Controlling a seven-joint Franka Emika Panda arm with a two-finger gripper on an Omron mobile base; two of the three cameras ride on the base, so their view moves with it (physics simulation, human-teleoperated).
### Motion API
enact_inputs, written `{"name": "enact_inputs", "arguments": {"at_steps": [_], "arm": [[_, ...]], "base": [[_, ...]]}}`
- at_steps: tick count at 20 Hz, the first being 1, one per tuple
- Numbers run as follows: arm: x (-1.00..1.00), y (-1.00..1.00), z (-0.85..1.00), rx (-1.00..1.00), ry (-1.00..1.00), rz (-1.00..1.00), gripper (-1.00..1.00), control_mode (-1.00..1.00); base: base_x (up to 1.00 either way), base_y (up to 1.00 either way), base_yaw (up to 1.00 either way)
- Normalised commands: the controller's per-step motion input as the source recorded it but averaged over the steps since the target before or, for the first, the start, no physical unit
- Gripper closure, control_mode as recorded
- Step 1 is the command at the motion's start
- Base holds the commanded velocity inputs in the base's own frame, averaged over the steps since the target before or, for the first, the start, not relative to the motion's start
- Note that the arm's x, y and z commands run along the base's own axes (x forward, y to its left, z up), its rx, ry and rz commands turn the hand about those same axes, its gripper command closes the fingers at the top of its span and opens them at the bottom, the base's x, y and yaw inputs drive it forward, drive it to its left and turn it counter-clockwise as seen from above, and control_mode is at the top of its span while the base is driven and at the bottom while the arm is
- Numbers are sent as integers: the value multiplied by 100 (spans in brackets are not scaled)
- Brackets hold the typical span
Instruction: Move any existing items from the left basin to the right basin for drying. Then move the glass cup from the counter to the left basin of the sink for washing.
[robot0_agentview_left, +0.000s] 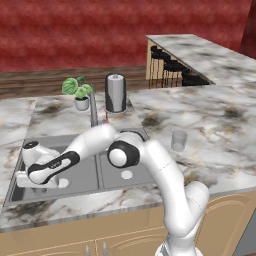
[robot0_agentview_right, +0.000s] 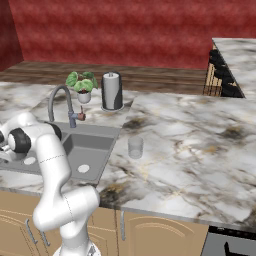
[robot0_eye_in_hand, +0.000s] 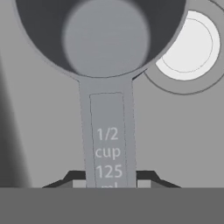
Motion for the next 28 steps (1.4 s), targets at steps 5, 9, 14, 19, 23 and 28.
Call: {"name": "enact_inputs", "arguments": {"at_steps": [5, 9, 14, 19, 23, 28], "arm": [[-6, -3, 43, 0, -2, -5, 100, -100], [-3, -9, 57, -1, -1, -5, 100, -100], [-9, -19, 49, 0, -4, -4, 100, -100], [-16, -34, 53, 0, -7, -4, 100, -100], [-18, -35, 53, 0, -5, -4, 100, -100], [-29, -35, 42, 0, -4, -4, 100, -100]], "base": [[0, 0, 0], [0, 0, 0], [0, 0, 0], [0, 0, 0], [0, 0, 0], [0, 0, 0]]}}
